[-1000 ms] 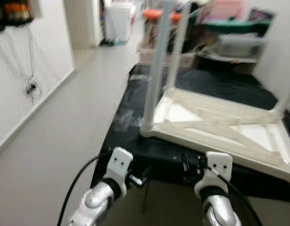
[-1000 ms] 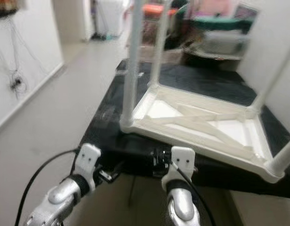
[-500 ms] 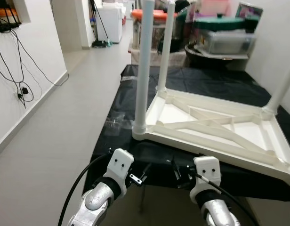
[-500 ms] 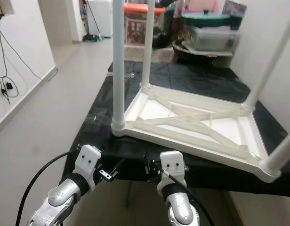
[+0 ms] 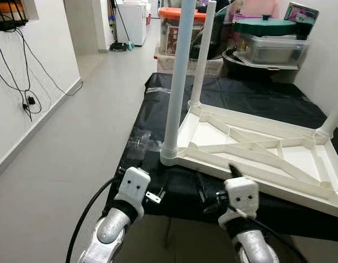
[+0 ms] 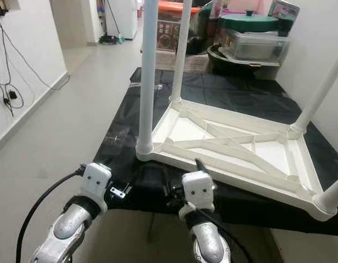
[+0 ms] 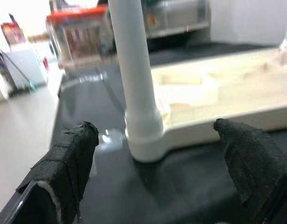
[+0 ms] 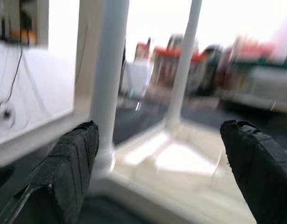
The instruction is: Building children table
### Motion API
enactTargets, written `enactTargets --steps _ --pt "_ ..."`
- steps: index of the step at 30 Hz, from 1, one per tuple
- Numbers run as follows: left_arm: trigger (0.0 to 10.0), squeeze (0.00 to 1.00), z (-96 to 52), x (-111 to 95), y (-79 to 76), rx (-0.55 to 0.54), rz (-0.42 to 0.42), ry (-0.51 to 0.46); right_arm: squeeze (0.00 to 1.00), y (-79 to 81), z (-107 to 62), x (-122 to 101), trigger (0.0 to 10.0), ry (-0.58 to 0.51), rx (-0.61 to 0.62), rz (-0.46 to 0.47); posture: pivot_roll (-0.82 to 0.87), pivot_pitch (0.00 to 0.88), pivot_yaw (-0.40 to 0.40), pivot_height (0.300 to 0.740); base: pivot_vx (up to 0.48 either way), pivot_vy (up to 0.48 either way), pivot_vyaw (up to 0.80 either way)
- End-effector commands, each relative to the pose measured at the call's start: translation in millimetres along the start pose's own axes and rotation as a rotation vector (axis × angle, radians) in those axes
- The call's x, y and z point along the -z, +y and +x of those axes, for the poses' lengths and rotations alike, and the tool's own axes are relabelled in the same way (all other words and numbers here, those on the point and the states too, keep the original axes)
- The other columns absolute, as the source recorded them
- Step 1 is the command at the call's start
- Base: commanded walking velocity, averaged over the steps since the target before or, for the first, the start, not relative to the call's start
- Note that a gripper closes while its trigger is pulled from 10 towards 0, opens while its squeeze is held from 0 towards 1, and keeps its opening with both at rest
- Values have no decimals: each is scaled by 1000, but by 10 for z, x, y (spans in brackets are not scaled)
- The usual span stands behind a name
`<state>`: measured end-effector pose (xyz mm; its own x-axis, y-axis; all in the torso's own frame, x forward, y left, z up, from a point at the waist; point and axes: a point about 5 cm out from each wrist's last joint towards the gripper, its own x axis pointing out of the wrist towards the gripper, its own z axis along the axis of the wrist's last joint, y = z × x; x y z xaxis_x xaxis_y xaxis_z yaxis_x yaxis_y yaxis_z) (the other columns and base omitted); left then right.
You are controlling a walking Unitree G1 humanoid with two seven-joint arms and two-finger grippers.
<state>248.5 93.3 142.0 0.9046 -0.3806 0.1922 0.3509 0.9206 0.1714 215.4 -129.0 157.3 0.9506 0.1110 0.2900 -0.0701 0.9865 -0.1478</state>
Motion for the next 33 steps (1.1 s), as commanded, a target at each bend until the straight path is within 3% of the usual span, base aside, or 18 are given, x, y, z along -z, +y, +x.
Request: enactTargets --steps 1,3,5,8,14,24,28,30,33 --pt "10000 0 5 -55 -22 0 15 -43 0 -32 -2 -56 10000 -44 24 -23 64 0 -85 740 0 0 0" --pt "10000 0 26 -189 -20 -20 63 -139 0 -60 19 -86 10000 -73 59 -32 62 0 -84 740 0 0 0" --pt "10000 0 33 -206 -24 -25 75 -152 0 -56 29 -82 10000 -71 54 -25 65 0 -86 740 0 0 0" --pt "10000 0 20 -16 -3 -43 43 -42 0 35 25 144 10000 98 3 73 60 0 -83 740 0 0 0" --pt "10000 0 30 174 76 -98 -29 83 0 32 -15 392 10000 252 11 105 62 0 -82 740 0 0 0" --pt "10000 0 31 233 75 -105 -25 108 0 -14 -7 463 10000 269 35 75 67 0 -82 740 0 0 0" --pt "10000 0 -4 282 215 -204 -41 156 0 -193 14 510 10000 304 144 39 66 0 -83 740 0 0 206" --pt "10000 0 -4 282 215 -204 -41 156 0 -193 14 510 10000 304 144 39 66 0 -83 740 0 0 0" --pt "10000 0 -25 297 321 -250 -39 175 0 -313 6 555 10000 338 227 74 72 0 -88 740 0 0 0"
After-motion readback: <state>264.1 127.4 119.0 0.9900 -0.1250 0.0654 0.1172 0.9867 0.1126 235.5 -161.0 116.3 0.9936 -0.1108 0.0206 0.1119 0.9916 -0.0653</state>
